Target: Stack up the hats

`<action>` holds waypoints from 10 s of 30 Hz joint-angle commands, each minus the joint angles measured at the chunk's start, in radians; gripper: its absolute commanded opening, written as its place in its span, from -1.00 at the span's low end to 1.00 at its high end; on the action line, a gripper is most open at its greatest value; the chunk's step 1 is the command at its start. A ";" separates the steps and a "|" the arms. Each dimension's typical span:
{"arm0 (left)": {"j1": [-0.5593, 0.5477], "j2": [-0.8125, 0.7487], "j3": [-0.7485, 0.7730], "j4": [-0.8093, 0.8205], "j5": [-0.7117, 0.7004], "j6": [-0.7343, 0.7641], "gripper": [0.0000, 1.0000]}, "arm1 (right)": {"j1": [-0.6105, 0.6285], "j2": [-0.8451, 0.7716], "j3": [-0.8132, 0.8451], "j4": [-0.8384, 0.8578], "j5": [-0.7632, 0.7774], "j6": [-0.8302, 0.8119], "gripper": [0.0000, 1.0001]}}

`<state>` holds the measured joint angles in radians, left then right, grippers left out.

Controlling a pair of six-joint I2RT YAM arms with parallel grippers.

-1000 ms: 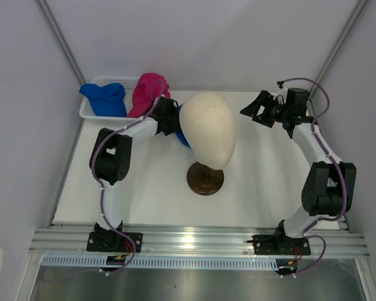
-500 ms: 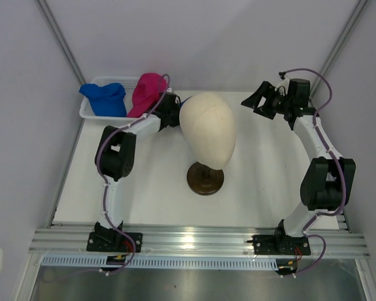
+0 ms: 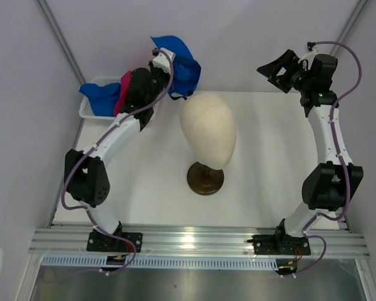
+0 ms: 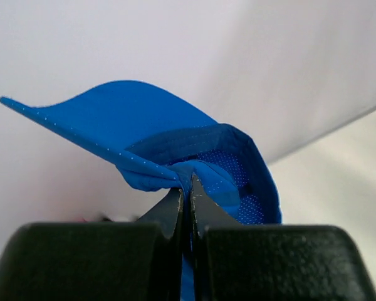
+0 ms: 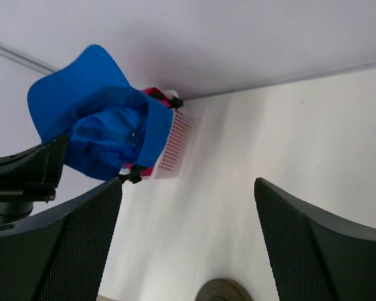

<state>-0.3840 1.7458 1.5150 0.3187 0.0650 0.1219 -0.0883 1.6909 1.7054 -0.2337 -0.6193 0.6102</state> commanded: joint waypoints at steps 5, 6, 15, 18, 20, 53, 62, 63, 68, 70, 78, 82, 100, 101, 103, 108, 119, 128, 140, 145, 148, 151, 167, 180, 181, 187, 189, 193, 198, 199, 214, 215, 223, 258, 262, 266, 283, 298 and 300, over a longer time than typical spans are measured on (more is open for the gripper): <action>-0.007 0.012 0.034 0.181 0.139 0.672 -0.99 | 0.005 -0.002 0.079 0.129 -0.071 0.123 0.79; -0.012 0.015 0.031 0.187 0.154 0.726 -0.99 | 0.005 0.001 0.079 0.141 -0.077 0.131 0.79; -0.006 0.058 0.034 0.286 0.317 1.268 -0.99 | 0.030 0.095 0.152 0.324 -0.126 0.309 0.82; 0.013 0.066 0.069 0.203 0.364 1.367 -0.99 | 0.051 0.162 0.264 0.306 -0.129 0.330 0.83; 0.023 0.064 0.083 0.186 0.404 1.421 -0.99 | 0.068 0.211 0.336 0.318 -0.135 0.355 0.83; 0.016 0.334 0.453 0.235 0.302 1.325 -0.99 | 0.302 0.549 0.497 0.607 -0.031 0.905 0.86; -0.013 0.371 0.482 0.231 0.317 1.315 -0.99 | 0.325 0.613 0.507 0.663 0.059 1.042 0.80; -0.013 0.371 0.482 0.230 0.323 1.318 -0.99 | 0.328 0.613 0.507 0.663 0.059 1.048 0.79; -0.015 0.371 0.470 0.237 0.334 1.315 -0.99 | 0.334 0.641 0.597 0.607 0.174 1.062 0.62; -0.013 0.371 0.470 0.227 0.341 1.318 -0.99 | 0.337 0.659 0.644 0.576 0.207 1.063 0.52; -0.012 0.377 0.464 0.229 0.377 1.309 -0.99 | 0.340 0.721 0.734 0.497 0.213 1.028 -0.75; -0.003 0.367 0.453 0.327 0.360 1.202 -0.99 | 0.328 0.740 0.746 0.507 0.175 1.010 -1.00; -0.001 -0.115 0.261 -0.074 -0.342 0.003 0.99 | 0.236 0.705 0.858 0.541 -0.057 0.772 -1.00; 0.005 -0.136 0.261 -0.164 -0.367 -0.118 0.99 | 0.240 0.690 0.855 0.542 -0.060 0.772 -1.00; 0.022 -0.212 0.229 -0.240 -0.381 -0.250 0.99 | 0.246 0.635 0.832 0.568 -0.069 0.789 -1.00; 0.123 -0.371 0.070 -0.313 -0.324 -0.534 0.99 | 0.306 0.501 0.728 0.637 -0.030 0.869 -1.00; 0.232 -0.586 -0.199 -0.299 -0.240 -0.565 0.99 | 0.582 0.104 0.443 0.419 0.376 0.688 -1.00; 0.258 -0.735 -0.317 -0.267 -0.223 -0.525 0.99 | 0.847 -0.177 0.140 0.330 0.869 0.393 -1.00; 0.234 -0.858 -0.400 -0.276 -0.258 -0.473 0.99 | 1.039 -0.421 -0.157 0.336 1.148 0.258 -1.00; 0.223 -0.858 -0.398 -0.273 -0.246 -0.478 0.99 | 1.098 -0.503 -0.204 0.333 1.250 0.175 -1.00; 0.220 -0.859 -0.403 -0.273 -0.245 -0.481 0.99 | 1.108 -0.554 -0.245 0.323 1.262 0.183 -1.00; 0.217 -0.859 -0.404 -0.273 -0.237 -0.488 0.99 | 1.113 -0.589 -0.270 0.298 1.265 0.212 -1.00; 0.197 -0.847 -0.437 -0.242 -0.211 -0.516 0.99 | 1.159 -0.816 -0.556 0.200 1.276 0.385 -1.00; 0.188 -0.818 -0.454 -0.228 -0.177 -0.519 0.99 | 1.193 -0.990 -0.711 0.174 1.351 0.415 -1.00; 0.186 -0.812 -0.450 -0.225 -0.166 -0.521 0.99 | 1.194 -0.988 -0.714 0.159 1.350 0.421 -1.00; 0.186 -0.793 -0.443 -0.225 -0.149 -0.528 0.99 | 1.199 -0.987 -0.773 0.171 1.299 0.419 -1.00; 0.186 -0.779 -0.440 -0.225 -0.128 -0.538 0.99 | 1.210 -0.988 -0.794 0.183 1.302 0.384 -1.00; 0.180 -0.746 -0.420 -0.239 -0.091 -0.553 0.98 | 1.243 -0.985 -0.802 0.217 1.326 0.294 -1.00; 0.172 -0.672 -0.357 -0.293 -0.010 -0.565 0.87 | 1.303 -0.987 -0.773 0.263 1.397 0.209 -1.00; 0.169 -0.667 -0.352 -0.297 -0.004 -0.565 0.86 | 1.311 -0.987 -0.773 0.267 1.396 0.210 -1.00; 0.125 -0.675 -0.305 -0.372 0.045 -0.527 0.87 | 1.315 -1.166 -0.619 -0.234 1.517 0.246 0.91; 0.113 -0.683 -0.305 -0.378 0.039 -0.516 0.87 | 1.314 -1.183 -0.612 -0.262 1.523 0.247 0.92; 0.001 -0.716 -0.266 -0.455 -0.059 -0.400 0.92 | 1.314 -1.321 -0.612 -0.349 1.622 0.178 0.99; -0.059 -0.729 -0.147 -0.722 -0.051 -0.291 0.99 | 0.178 -0.332 0.277 -0.292 0.433 -0.376 0.99; -0.059 -0.759 -0.162 -0.731 -0.060 -0.288 0.99 | -0.088 -0.399 0.055 -0.101 -0.007 -0.026 0.99; -0.059 -0.784 -0.180 -0.739 -0.060 -0.283 0.99 | -0.189 -0.516 -0.191 -0.018 -0.221 0.161 0.99; -0.059 -0.778 -0.173 -0.762 -0.045 -0.327 0.99 | -0.045 -0.772 -0.742 0.313 -0.134 0.914 0.99; -0.059 -0.786 -0.173 -0.762 -0.056 -0.311 0.99 | 0.085 -0.809 -0.754 0.292 0.004 1.042 0.66; -0.059 -0.786 -0.174 -0.762 -0.050 -0.318 0.99 | 0.117 -0.815 -0.754 0.283 0.015 1.033 0.30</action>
<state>-0.4366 0.9684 1.3243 -0.4519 0.0105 -0.1860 0.0002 0.8867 0.9138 0.0273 -0.6399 1.6295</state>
